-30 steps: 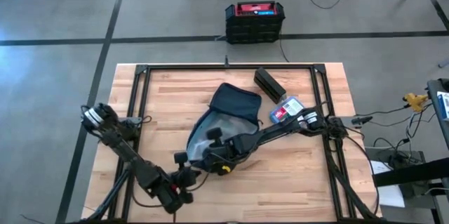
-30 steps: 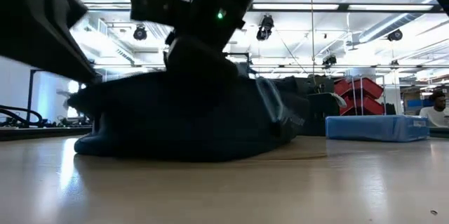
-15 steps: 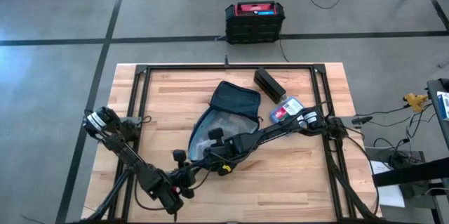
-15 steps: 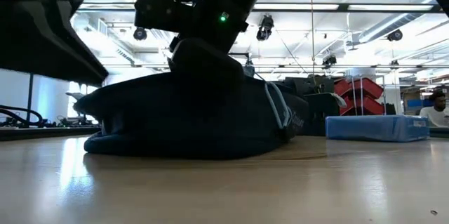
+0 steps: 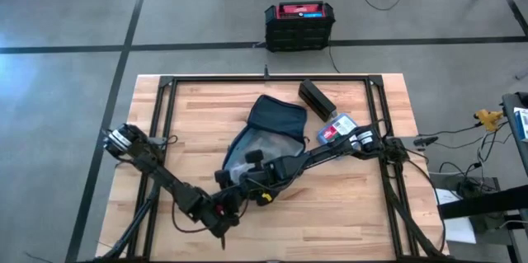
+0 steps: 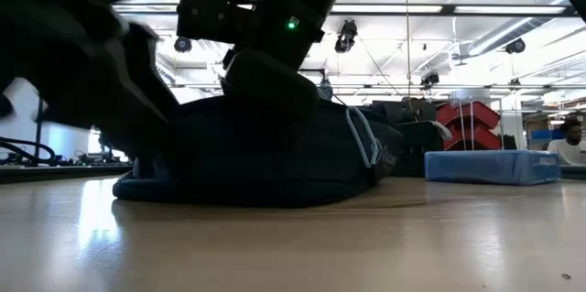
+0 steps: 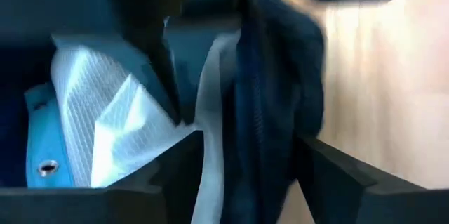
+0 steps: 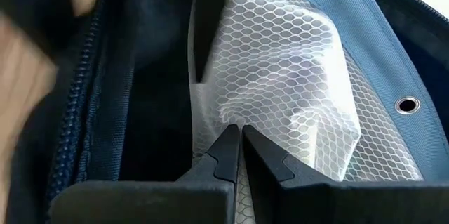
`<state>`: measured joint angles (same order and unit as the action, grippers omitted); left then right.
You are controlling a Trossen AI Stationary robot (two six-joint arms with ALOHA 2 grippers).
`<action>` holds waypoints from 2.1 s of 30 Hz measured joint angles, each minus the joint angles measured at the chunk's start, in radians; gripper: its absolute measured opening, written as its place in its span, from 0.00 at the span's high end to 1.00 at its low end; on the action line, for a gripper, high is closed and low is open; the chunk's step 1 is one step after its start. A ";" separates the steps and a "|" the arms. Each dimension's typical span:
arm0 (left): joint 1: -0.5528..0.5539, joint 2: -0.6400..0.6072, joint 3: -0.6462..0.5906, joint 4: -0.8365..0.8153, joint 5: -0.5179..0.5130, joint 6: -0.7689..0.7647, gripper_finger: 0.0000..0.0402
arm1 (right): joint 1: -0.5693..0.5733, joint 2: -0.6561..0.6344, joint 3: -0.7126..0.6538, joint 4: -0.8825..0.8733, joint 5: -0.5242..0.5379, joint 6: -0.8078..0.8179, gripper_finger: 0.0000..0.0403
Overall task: Unpack backpack
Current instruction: Put the blue zip bag into the dark blue backpack
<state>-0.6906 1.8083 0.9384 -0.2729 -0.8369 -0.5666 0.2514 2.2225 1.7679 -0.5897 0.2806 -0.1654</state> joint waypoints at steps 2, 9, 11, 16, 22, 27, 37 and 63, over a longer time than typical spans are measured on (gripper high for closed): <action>0.002 0.009 -0.001 0.002 0.021 0.000 0.60 | 0.000 -0.008 0.000 -0.026 0.000 -0.001 1.00; -0.003 0.013 0.000 0.005 0.091 -0.002 0.98 | 0.002 -0.033 0.000 -0.083 -0.004 0.009 1.00; -0.013 0.010 0.015 -0.006 0.086 0.004 0.99 | 0.002 -0.035 0.000 -0.102 -0.008 0.016 1.00; -0.039 -0.013 0.087 -0.084 0.026 0.047 1.00 | -0.002 -0.038 -0.009 -0.127 -0.138 0.016 1.00; -0.055 -0.058 0.158 -0.158 -0.093 0.135 1.00 | 0.000 -0.024 -0.013 -0.122 -0.230 -0.014 1.00; -0.054 -0.060 0.169 -0.145 -0.112 0.168 1.00 | 0.004 -0.028 -0.007 -0.124 -0.272 -0.058 1.00; -0.070 -0.046 0.111 -0.126 -0.101 0.035 1.00 | 0.024 -0.169 0.055 -0.269 -0.223 -0.074 1.00; -0.134 -0.057 0.111 -0.127 -0.097 0.058 1.00 | 0.084 -0.232 -0.285 0.060 -0.293 0.054 1.00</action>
<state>-0.8242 1.7513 1.0496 -0.3997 -0.9342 -0.5085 0.3351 1.9906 1.4831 -0.5293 -0.0129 -0.1113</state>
